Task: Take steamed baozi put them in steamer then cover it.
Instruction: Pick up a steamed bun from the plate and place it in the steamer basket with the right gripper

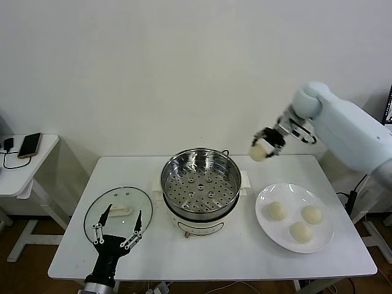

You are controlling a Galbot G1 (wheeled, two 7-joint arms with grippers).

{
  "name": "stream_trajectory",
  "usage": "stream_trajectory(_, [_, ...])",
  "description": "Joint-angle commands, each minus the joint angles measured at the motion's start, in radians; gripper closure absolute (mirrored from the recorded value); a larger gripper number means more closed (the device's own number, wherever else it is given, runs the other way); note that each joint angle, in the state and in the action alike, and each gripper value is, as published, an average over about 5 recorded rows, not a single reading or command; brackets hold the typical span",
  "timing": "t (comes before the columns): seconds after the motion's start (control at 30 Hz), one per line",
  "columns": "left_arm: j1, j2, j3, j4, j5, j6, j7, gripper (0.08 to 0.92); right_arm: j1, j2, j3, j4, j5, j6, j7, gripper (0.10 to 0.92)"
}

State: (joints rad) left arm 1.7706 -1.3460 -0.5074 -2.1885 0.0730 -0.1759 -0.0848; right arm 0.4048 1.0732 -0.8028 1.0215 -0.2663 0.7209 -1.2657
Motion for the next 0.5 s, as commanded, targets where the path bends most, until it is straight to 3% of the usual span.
stream_trajectory(0.03, [0.006,0.000,0.000,-0.006,-0.001,-0.002,-0.001,0.177,0.078,0.161,-0.066,0.045,-0.027,0.118,-0.008,0.344])
stream_trajectory(0.5, [0.006,0.002,-0.001,-0.028,-0.008,0.002,-0.004,0.177,-0.094,0.293,-0.049,-0.093,-0.265,0.093,0.058,0.347])
